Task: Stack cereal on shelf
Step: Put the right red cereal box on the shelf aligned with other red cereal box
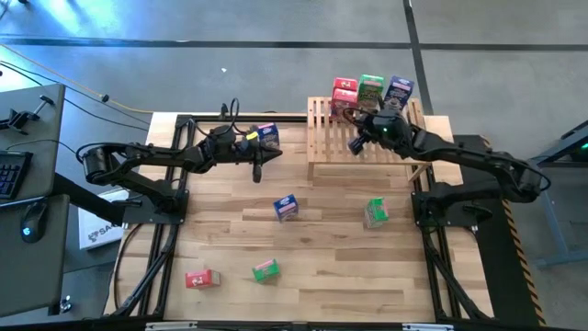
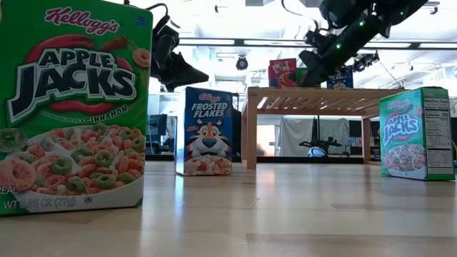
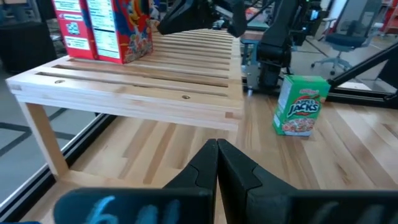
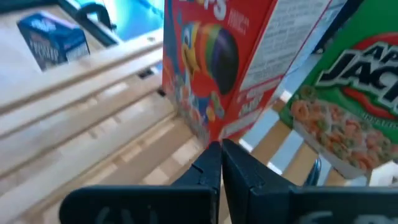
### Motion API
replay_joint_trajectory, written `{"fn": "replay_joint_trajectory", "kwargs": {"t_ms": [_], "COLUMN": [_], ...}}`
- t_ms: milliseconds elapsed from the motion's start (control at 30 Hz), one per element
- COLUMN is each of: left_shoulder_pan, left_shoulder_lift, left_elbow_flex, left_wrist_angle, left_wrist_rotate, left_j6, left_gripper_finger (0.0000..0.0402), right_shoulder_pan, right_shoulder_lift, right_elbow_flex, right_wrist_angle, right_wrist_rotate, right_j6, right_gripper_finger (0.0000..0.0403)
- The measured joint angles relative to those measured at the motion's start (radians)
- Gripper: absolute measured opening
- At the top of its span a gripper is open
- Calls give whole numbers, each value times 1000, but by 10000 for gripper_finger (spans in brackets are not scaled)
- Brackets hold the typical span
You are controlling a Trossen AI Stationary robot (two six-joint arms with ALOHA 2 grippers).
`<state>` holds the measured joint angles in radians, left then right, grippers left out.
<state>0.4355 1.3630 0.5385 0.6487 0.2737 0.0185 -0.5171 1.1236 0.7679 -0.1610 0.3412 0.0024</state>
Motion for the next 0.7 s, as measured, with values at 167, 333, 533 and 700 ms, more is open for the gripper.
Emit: {"fn": "replay_joint_trajectory", "kwargs": {"t_ms": [167, 333, 533, 700], "left_shoulder_pan": [3, 4, 4, 4], "left_shoulder_lift": [0, 0, 0, 0], "left_elbow_flex": [1, 19, 36, 36], "left_wrist_angle": [0, -1, 0, -3], "left_wrist_rotate": [-20, -20, -22, -24], "left_j6": [0, -8, -8, -15], "left_gripper_finger": [0, 0, 0, 0], "right_shoulder_pan": [-3, -37, -71, -79], "right_shoulder_lift": [0, 15, 63, 83], "right_elbow_flex": [-6, -6, -6, -6], "right_wrist_angle": [48, 61, 158, 192], "right_wrist_rotate": [0, -27, -68, -79], "right_j6": [-6, -6, -21, -27], "right_gripper_finger": [0, 0, 0, 0]}}
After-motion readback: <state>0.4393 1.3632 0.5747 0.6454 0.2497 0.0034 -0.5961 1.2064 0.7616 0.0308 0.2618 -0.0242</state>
